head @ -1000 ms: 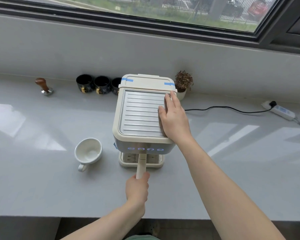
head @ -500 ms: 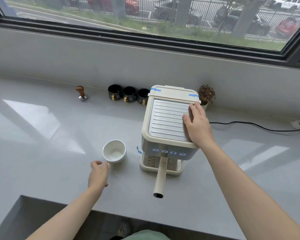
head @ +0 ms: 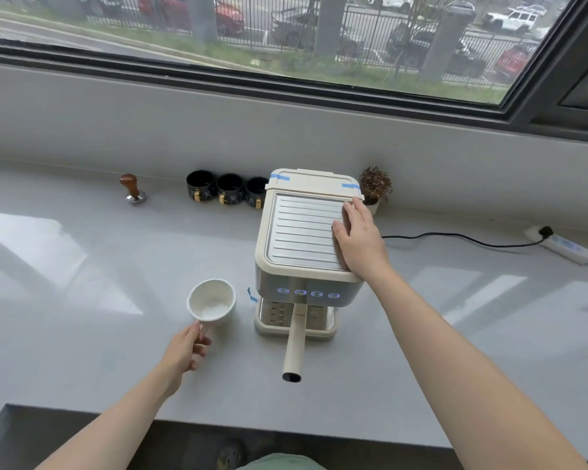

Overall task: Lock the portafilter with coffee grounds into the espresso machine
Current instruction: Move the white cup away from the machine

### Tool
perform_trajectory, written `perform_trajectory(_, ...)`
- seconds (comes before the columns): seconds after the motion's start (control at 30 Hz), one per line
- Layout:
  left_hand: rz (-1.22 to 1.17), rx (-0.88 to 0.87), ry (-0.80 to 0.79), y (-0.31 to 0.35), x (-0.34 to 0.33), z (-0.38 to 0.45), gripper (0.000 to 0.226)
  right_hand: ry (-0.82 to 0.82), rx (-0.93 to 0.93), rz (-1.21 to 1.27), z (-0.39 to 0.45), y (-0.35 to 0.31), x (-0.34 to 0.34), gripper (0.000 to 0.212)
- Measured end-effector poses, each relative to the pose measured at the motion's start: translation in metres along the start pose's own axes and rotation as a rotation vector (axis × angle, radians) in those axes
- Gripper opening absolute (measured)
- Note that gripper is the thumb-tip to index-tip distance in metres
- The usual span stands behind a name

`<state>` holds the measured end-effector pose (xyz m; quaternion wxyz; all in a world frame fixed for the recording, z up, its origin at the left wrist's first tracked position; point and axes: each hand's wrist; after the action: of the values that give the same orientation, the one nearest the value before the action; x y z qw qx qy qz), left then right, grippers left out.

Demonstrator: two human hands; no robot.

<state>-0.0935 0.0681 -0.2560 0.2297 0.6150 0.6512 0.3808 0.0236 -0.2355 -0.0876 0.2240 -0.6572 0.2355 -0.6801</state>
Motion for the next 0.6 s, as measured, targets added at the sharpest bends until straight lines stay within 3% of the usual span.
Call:
perform_trajectory(0.23, 0.121, -0.093, -0.187, 0.013, -0.024, -0.017, 0.032, -0.005, 0.0, 0.002, -0.002, 0.0, 0.001, 0.054)
perform_trajectory(0.6, 0.349, -0.079, -0.416, 0.045, -0.086, -0.013, 0.034, 0.004, 0.004, 0.019, -0.001, 0.002, 0.001, 0.053)
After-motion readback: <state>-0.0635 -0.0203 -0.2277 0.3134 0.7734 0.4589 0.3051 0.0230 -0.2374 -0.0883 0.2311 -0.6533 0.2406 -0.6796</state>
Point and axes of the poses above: each hand's wrist, its own z-axis towards the middle knuckle, its own x-axis out of the back of the hand, y = z × x, and after that the axes turned 3 degrees about -y, right-handed
